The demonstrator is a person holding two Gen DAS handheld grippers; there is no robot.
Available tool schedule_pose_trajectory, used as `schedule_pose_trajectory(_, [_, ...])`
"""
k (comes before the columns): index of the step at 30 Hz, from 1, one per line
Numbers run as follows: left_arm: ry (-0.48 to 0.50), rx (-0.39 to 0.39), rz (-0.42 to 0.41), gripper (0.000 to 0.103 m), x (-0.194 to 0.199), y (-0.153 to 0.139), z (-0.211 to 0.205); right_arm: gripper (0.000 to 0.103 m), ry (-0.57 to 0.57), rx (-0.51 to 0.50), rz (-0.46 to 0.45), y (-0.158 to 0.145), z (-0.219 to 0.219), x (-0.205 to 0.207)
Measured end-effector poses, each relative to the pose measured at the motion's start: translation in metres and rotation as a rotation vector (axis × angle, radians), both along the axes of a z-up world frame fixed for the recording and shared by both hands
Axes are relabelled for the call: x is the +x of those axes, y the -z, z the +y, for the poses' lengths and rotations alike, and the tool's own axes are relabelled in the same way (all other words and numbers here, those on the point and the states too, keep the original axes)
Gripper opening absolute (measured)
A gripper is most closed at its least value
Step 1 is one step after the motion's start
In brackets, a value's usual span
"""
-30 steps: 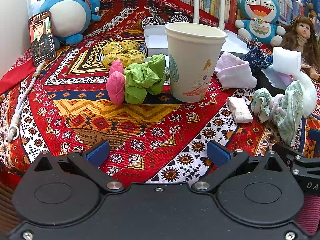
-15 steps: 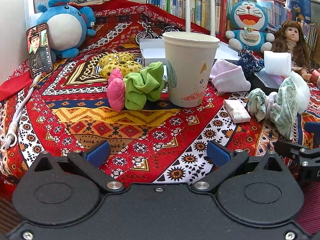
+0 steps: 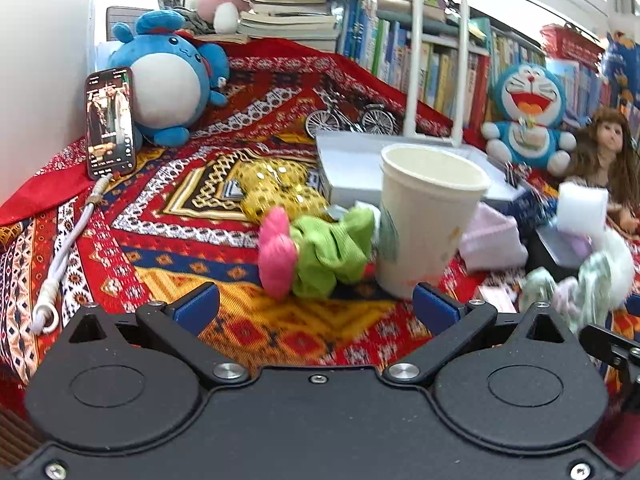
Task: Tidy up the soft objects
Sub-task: 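Move left gripper to the pink-green scrunchie while right gripper approaches the green bucket hat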
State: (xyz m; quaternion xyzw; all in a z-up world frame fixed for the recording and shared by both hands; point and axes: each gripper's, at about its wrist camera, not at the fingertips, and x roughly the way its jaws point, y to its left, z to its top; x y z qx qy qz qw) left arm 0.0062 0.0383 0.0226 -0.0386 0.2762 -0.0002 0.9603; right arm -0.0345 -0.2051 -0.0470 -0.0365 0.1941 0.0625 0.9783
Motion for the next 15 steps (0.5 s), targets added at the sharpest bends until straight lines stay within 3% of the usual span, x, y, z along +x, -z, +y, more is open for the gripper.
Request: schedule_pose_trajectory(15, [-0.06,-0.004,-0.04,0.103,0.022,-0.003,0.018,0.098,-0.017,0.038,-0.026,-0.003,0.005,0.006])
